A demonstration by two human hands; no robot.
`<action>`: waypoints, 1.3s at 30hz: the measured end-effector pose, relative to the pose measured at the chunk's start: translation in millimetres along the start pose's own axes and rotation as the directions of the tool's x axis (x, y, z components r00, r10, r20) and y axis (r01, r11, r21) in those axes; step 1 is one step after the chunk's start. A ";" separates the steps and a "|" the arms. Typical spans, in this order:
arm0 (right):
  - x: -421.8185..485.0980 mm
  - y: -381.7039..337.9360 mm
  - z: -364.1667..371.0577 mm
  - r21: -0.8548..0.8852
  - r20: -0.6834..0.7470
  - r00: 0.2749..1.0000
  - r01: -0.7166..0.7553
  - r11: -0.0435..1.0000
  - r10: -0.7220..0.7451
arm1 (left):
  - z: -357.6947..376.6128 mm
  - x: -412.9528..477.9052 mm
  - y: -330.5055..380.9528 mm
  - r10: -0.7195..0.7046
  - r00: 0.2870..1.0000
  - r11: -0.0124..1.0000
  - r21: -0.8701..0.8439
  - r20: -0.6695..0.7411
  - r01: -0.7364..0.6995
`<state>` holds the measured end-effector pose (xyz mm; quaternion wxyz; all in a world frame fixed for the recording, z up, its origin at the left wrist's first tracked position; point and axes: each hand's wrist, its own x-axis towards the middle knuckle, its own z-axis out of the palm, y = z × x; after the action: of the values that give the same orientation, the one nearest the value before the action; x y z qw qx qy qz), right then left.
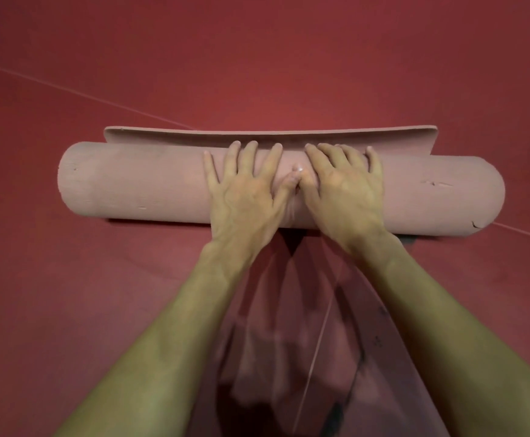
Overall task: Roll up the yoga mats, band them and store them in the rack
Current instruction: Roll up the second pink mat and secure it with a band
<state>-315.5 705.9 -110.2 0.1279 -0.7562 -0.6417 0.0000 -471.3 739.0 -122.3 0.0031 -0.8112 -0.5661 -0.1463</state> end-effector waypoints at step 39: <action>-1.4 16.4 -27.0 -0.091 0.304 0.934 0.222 0.971 -0.186 | -13.5 0.5 -19.2 0.231 0.957 0.958 0.128 0.175 -0.255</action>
<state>-295.3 697.0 -87.4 -0.0165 -0.6835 -0.7274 0.0590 -492.0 744.1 -112.3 0.0370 -0.8812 -0.4697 -0.0372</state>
